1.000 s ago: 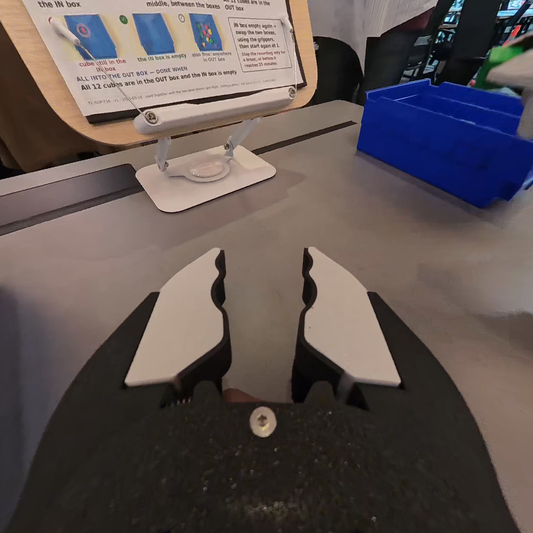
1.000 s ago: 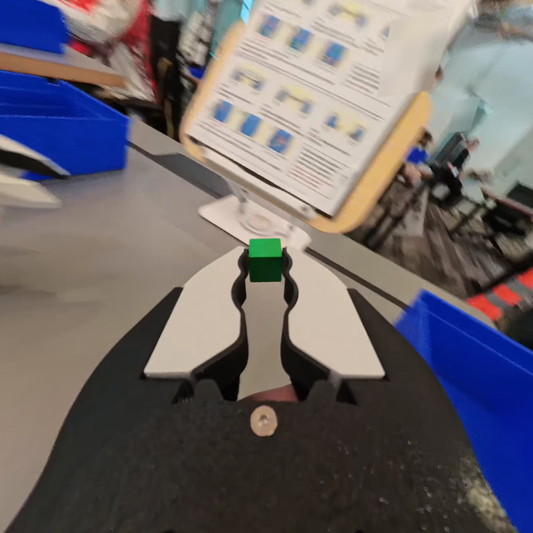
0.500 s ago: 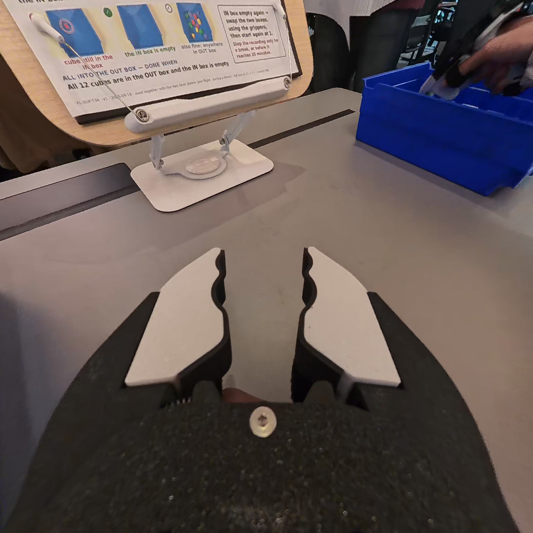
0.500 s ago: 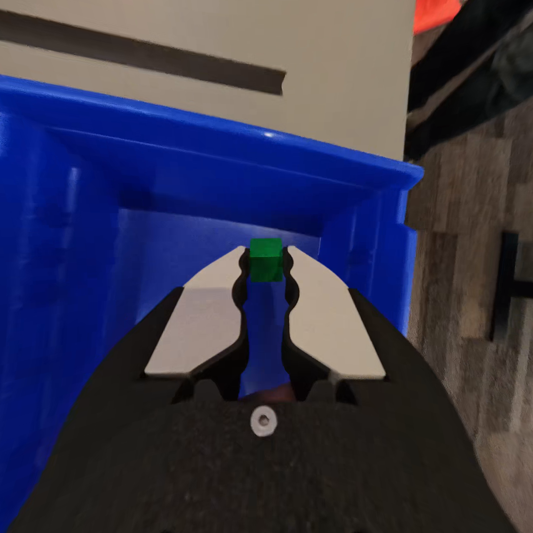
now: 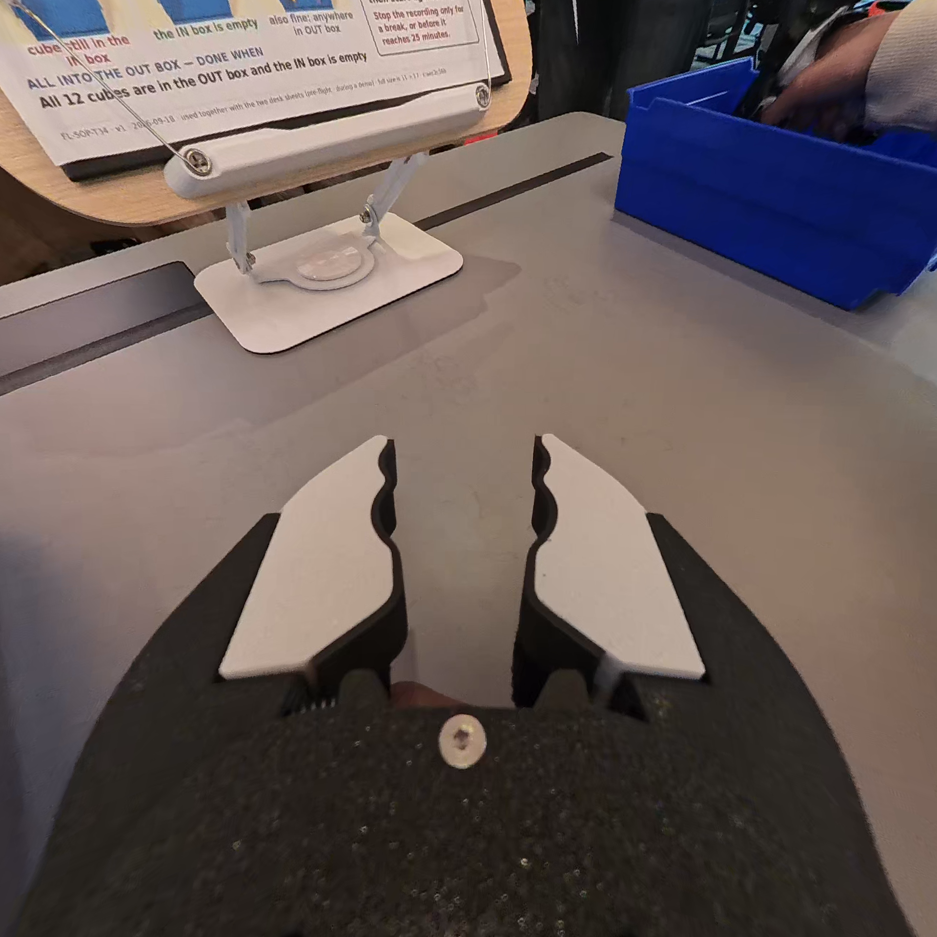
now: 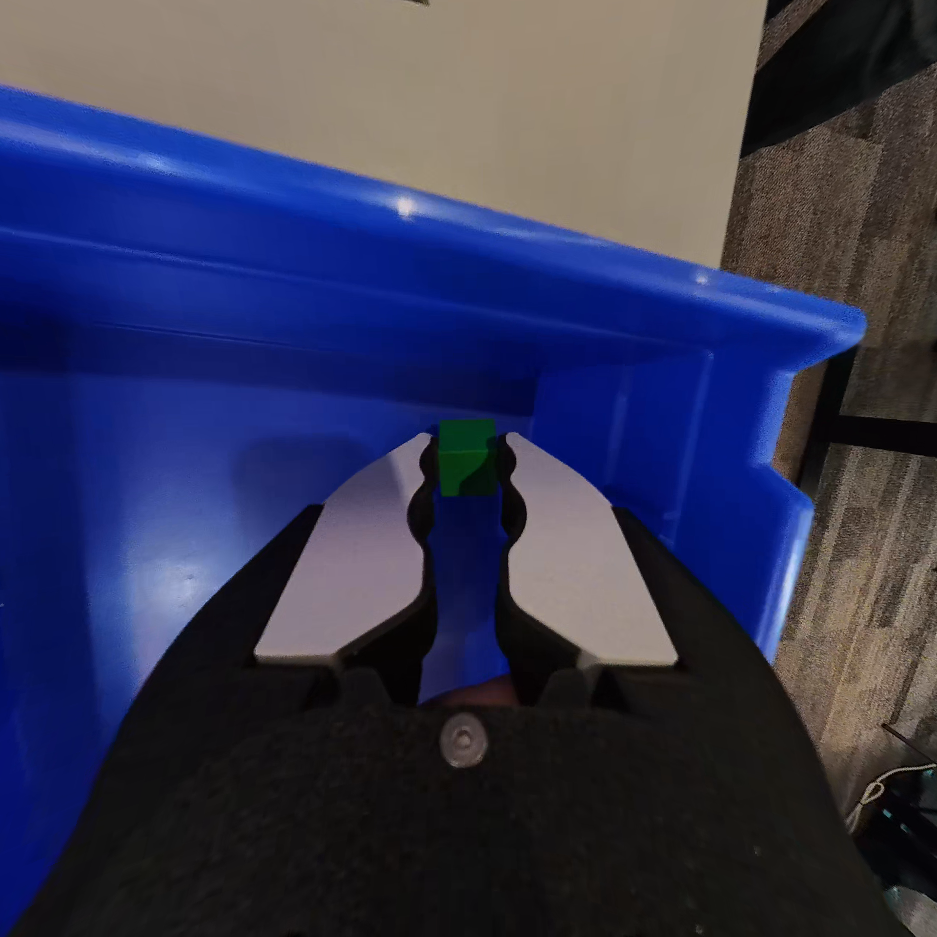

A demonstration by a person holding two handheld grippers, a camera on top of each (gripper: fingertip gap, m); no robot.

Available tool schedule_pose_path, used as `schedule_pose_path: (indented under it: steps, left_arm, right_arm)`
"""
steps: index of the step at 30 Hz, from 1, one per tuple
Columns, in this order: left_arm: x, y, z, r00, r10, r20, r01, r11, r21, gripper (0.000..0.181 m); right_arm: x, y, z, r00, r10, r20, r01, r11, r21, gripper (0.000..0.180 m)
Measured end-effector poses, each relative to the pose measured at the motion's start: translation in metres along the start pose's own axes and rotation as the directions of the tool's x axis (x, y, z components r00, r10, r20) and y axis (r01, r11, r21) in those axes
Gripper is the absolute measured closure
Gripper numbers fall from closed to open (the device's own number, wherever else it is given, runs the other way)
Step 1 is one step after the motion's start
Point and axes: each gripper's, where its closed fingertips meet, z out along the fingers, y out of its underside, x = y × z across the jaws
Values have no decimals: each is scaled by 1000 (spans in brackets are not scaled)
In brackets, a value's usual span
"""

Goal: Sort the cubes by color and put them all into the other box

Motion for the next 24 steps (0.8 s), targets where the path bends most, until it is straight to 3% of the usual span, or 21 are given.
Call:
schedule_pose_path:
  steps: [8,13,17,20,24]
  left_arm:
    - [-8,6,3,999,-27,25,27,999,-20,129]
    - [-13,7,2,998,-36,58,36,999,-13,129]
    - [-20,3,-3,992,-58,111,55,998,26,128]
    - [-23,-2,-10,985,-86,148,78,995,56,128]
    - [-18,1,-20,979,-101,179,91,994,63,128]
  right_arm:
    - [5,-8,-6,998,-28,-53,32,997,73,152]
    - [-9,-22,-72,999,-42,-32,49,949,310,142]
    - [-88,-9,-195,984,-104,144,-23,730,684,134]
    - [-186,37,-271,883,-270,384,-177,566,805,134]
    - [-304,91,-282,720,-413,557,-298,541,787,131]
